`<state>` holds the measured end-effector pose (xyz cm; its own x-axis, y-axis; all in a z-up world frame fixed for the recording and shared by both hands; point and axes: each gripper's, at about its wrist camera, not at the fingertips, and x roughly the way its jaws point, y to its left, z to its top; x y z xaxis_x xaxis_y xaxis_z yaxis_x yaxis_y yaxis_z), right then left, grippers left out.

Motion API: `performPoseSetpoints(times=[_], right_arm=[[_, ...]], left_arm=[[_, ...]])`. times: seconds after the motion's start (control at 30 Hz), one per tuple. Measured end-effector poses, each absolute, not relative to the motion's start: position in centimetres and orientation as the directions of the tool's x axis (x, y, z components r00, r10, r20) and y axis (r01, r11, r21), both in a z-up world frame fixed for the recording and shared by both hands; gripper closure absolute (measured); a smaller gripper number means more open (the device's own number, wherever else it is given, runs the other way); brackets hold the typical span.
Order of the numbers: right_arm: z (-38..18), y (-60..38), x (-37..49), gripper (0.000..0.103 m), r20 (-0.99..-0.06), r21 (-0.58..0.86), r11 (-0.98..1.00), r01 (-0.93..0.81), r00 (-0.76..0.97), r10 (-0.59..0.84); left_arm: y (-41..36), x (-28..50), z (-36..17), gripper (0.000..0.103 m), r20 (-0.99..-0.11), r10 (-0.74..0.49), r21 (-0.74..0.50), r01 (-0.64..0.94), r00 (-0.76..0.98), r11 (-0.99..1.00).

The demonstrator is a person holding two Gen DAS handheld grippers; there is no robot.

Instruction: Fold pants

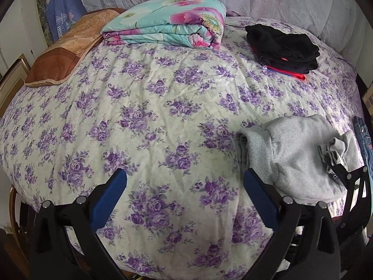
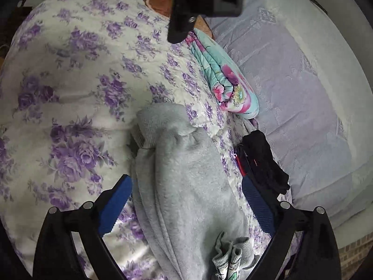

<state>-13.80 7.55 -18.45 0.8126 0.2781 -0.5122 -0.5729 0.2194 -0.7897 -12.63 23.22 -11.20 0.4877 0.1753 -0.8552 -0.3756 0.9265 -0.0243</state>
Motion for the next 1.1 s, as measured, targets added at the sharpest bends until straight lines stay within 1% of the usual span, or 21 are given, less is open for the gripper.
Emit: performPoseSetpoints(times=[0.07,0.13,0.2,0.23,0.27,0.33,0.37,0.43,0.5,0.6,0.63,0.7,0.77,0.93,1.03,1.1], right_arm=[[-19.5,8.4,-13.9,0.008,-0.497,-0.817,0.186,-0.546,0.830,0.253],[-20.6,9.0,-13.8,0.008,-0.508,-0.825,0.153,-0.545,0.832,0.222],[-20.2,8.4,-13.7,0.008,-0.527,-0.811,0.168,-0.560,0.824,0.208],[-19.2,7.4,-13.6,0.008,-0.547,-0.784,0.203,-0.586,0.808,0.220],[-18.4,6.2,-13.5,0.008,-0.569,-0.753,0.240,-0.613,0.789,0.231],[-17.0,3.5,-12.7,0.008,-0.630,-0.670,0.319,-0.671,0.741,0.234],[-16.6,2.2,-12.1,0.008,-0.653,-0.633,0.369,-0.680,0.725,0.218],[-15.9,-0.4,-11.3,0.008,-0.686,-0.567,0.458,-0.684,0.700,0.196],[-15.4,-2.3,-10.5,0.008,-0.710,-0.520,0.530,-0.669,0.684,0.166],[-14.9,-4.5,-9.5,0.008,-0.741,-0.440,0.611,-0.658,0.651,0.167],[-14.7,-5.0,-9.4,0.008,-0.742,-0.424,0.625,-0.655,0.647,0.175],[-14.4,-5.9,-9.1,0.007,-0.745,-0.397,0.627,-0.670,0.634,0.207],[-14.3,-6.4,-8.6,0.007,-0.737,-0.393,0.607,-0.691,0.632,0.242],[-13.6,-8.7,-6.7,0.007,-0.738,-0.347,0.539,-0.768,0.578,0.348],[-13.2,-10.8,-5.5,0.007,-0.739,-0.340,0.498,-0.798,0.554,0.384],[-13.0,-12.5,-4.3,0.007,-0.756,-0.303,0.486,-0.820,0.517,0.401]], left_arm=[[24.1,-13.2,-11.5,0.005,-0.857,0.175,-0.032,-0.390,0.484,0.920],[25.0,-13.7,-11.8,0.005,-0.862,0.170,-0.043,-0.402,0.478,0.915],[25.1,-14.1,-12.1,0.005,-0.867,0.142,-0.056,-0.378,0.477,0.924],[24.9,-14.2,-12.3,0.005,-0.870,0.106,-0.078,-0.347,0.481,0.935],[24.3,-14.1,-12.7,0.005,-0.877,0.041,-0.122,-0.304,0.479,0.945],[22.5,-13.6,-13.9,0.005,-0.875,-0.140,-0.261,-0.208,0.463,0.943],[21.4,-13.2,-14.6,0.005,-0.862,-0.232,-0.334,-0.160,0.451,0.929],[19.4,-12.1,-15.9,0.005,-0.818,-0.373,-0.461,-0.110,0.438,0.880],[18.2,-10.8,-17.6,0.005,-0.760,-0.474,-0.571,-0.108,0.445,0.814],[16.9,-9.4,-20.1,0.005,-0.678,-0.576,-0.695,-0.142,0.455,0.705],[16.5,-9.1,-20.6,0.005,-0.655,-0.593,-0.721,-0.152,0.468,0.676],[16.0,-8.8,-21.8,0.005,-0.621,-0.596,-0.755,-0.185,0.509,0.629],[15.6,-8.6,-23.2,0.005,-0.612,-0.575,-0.768,-0.235,0.543,0.596],[14.6,-8.4,-24.2,0.005,-0.566,-0.441,-0.797,-0.326,0.697,0.508],[13.8,-7.7,-24.1,0.005,-0.533,-0.363,-0.815,-0.347,0.765,0.464],[13.1,-7.4,-23.7,0.009,-0.517,-0.324,-0.818,-0.345,0.792,0.461]])
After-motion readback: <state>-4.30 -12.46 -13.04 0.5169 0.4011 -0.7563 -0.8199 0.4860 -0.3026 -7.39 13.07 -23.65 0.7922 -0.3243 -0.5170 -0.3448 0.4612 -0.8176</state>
